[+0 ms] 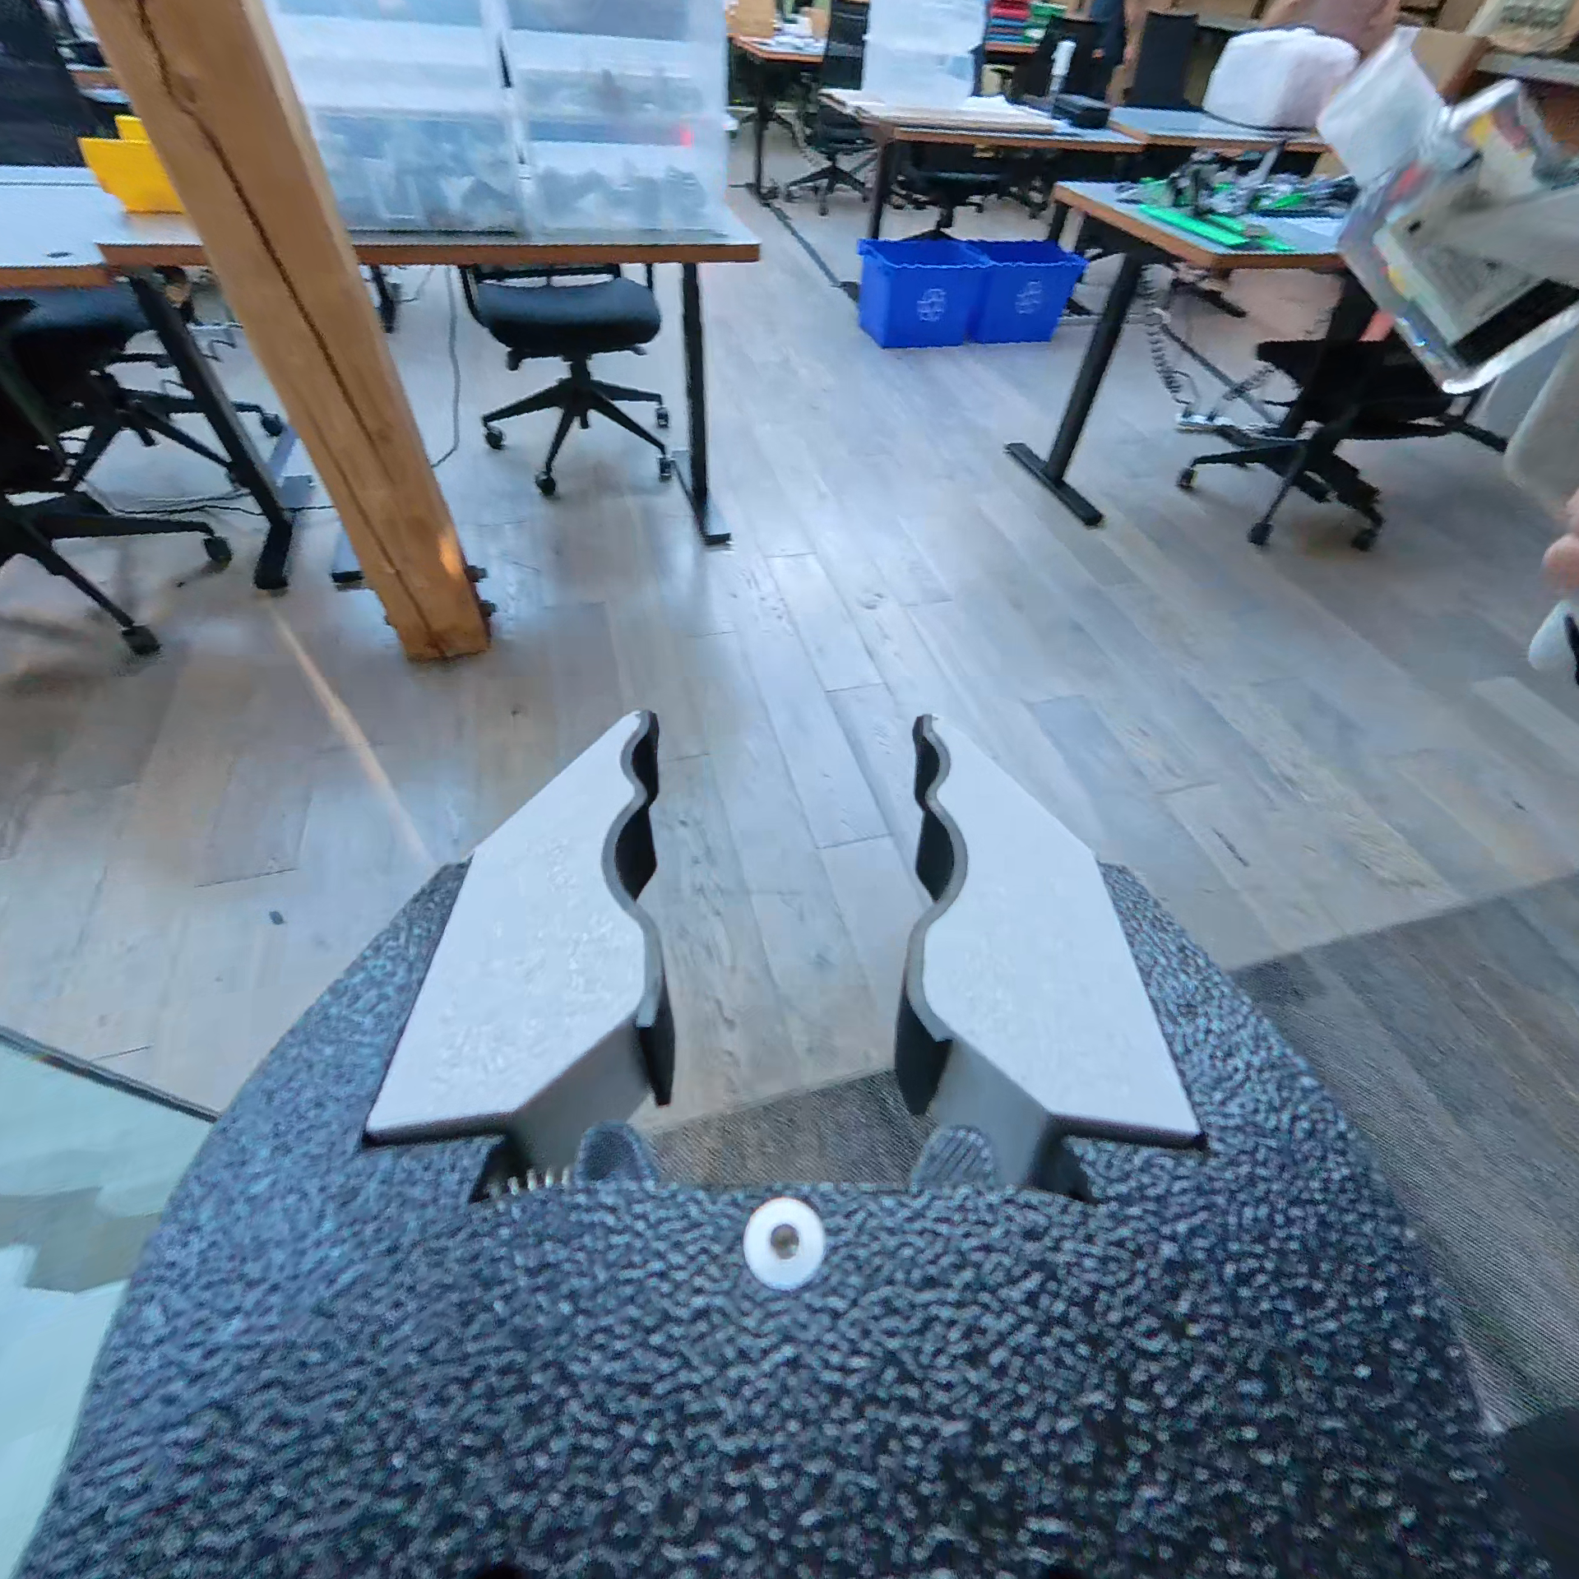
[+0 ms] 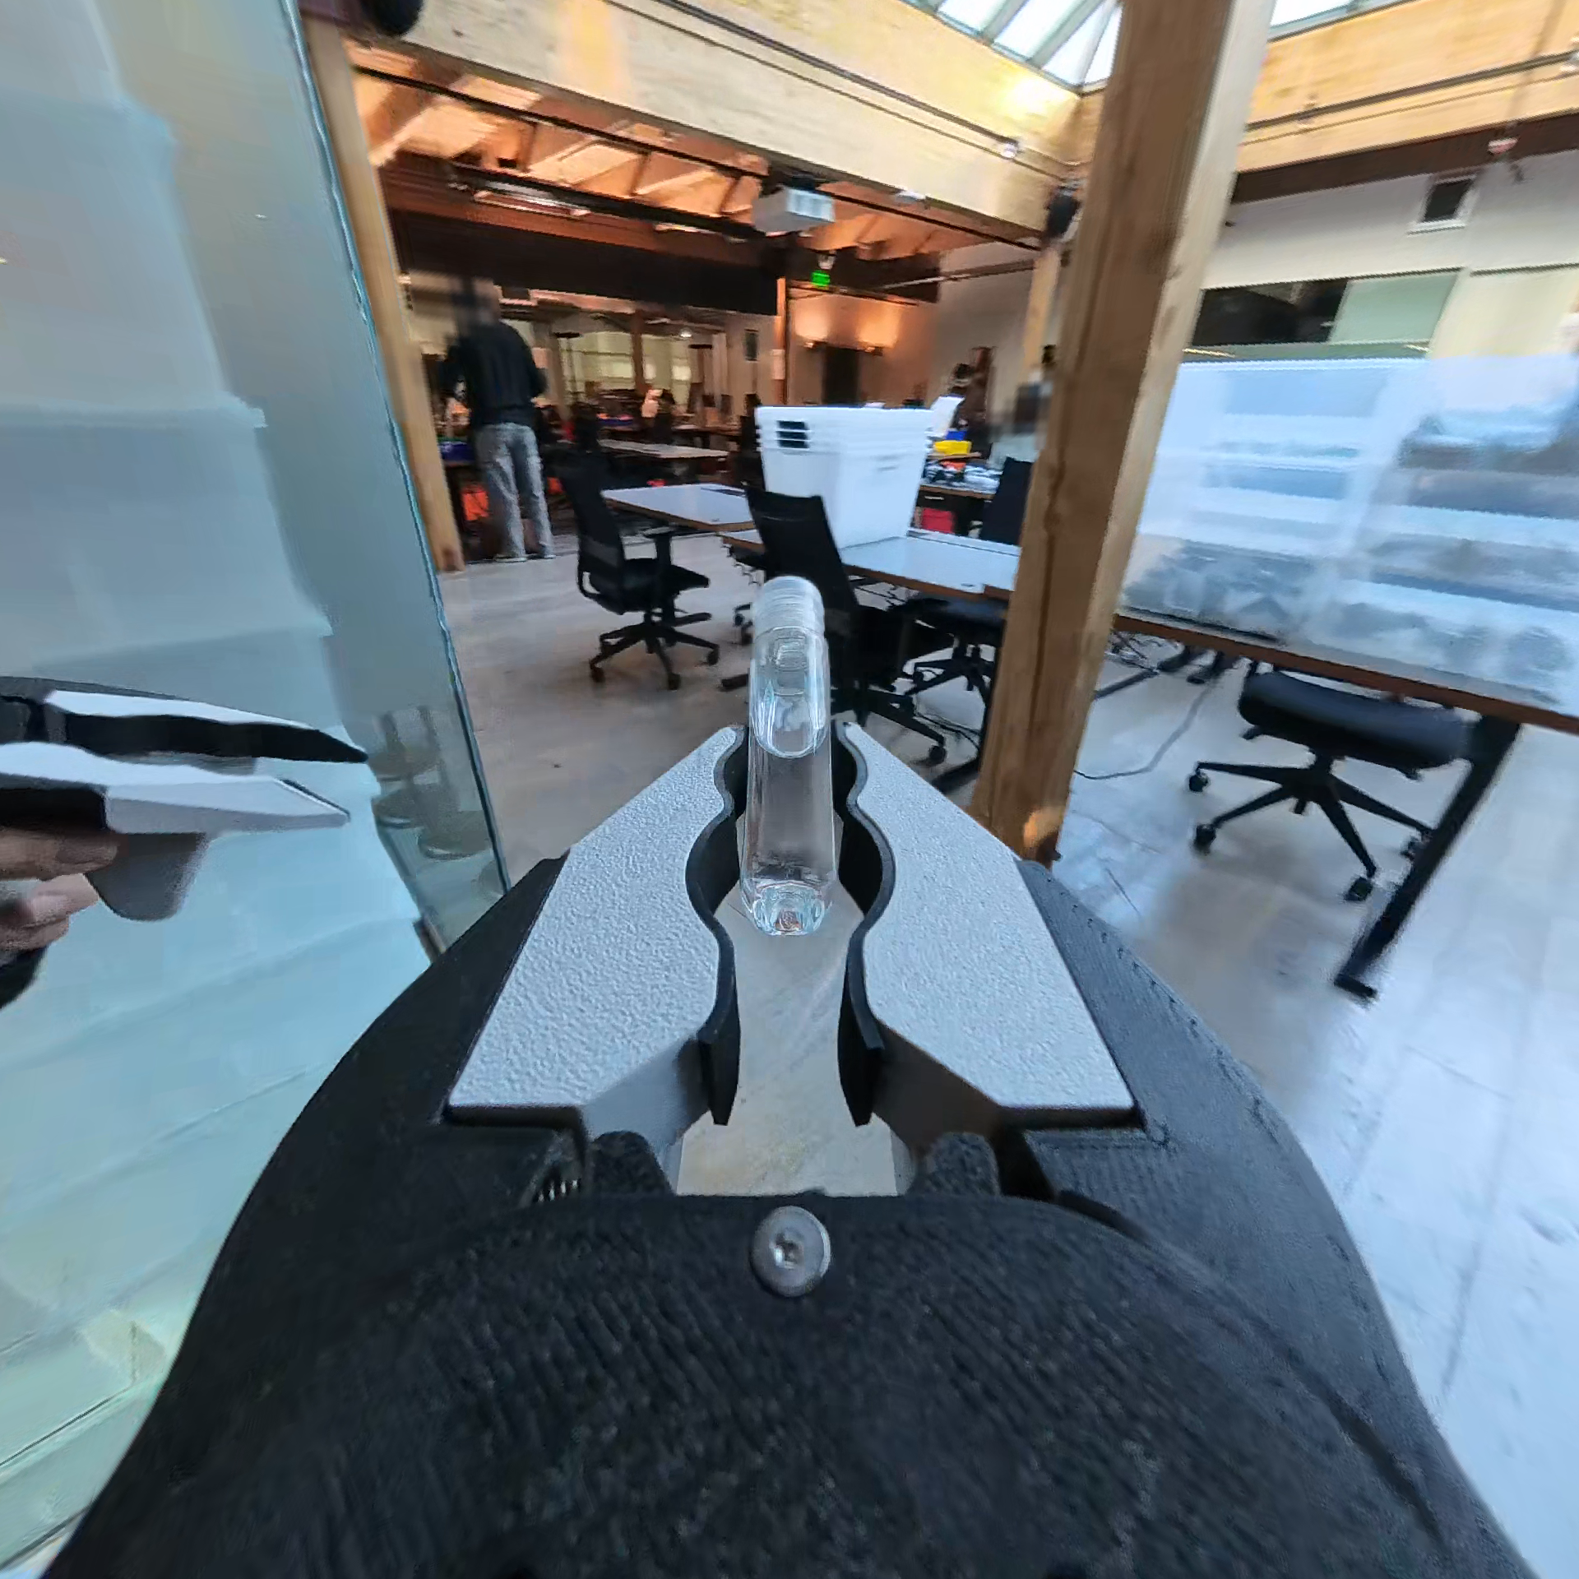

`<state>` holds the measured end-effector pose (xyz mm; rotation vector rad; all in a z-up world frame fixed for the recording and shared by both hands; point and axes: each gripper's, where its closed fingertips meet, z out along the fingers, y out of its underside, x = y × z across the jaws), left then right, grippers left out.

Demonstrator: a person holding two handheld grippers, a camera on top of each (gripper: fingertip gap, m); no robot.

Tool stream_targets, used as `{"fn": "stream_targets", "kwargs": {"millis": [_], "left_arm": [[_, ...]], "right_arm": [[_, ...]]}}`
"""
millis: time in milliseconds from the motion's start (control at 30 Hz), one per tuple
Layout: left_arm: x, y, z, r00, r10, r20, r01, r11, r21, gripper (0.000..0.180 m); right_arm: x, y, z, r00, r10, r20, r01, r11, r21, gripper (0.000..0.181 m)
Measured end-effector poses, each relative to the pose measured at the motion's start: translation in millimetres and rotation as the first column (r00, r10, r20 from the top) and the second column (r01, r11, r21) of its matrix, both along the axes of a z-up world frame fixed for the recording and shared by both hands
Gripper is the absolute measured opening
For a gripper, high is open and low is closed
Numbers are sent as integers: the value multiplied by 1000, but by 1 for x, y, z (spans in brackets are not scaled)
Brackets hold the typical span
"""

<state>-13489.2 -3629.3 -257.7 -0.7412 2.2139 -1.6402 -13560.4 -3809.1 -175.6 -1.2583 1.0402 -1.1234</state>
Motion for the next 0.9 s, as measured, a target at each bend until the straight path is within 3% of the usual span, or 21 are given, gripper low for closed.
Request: {"fn": "stream_targets", "kwargs": {"millis": [33,233,433,633,767,900], "left_arm": [[33,-3,-4,1000,17,9,-17,1000,9,61],[260,-8,-18,984,130,125,-141,986,85,79],[492,7,18,948,312,63,-313,950,9,93],[685,55,26,879,473,58,-475,880,12,94],[807,103,13,822,567,55,-566,824,-32,88],[923,175,2,738,663,126,-666,746,-28,87]], "right_arm": [[37,1,0,1000,29,5,-29,1000,-11,16],[275,10,18,990,138,41,-134,988,-73,16],[498,34,37,972,233,22,-230,969,-86,16],[698,64,20,942,334,-8,-334,942,14,16],[836,96,-8,896,442,-51,-443,896,-13,16],[993,141,-25,818,572,-57,-571,820,31,16]]}}
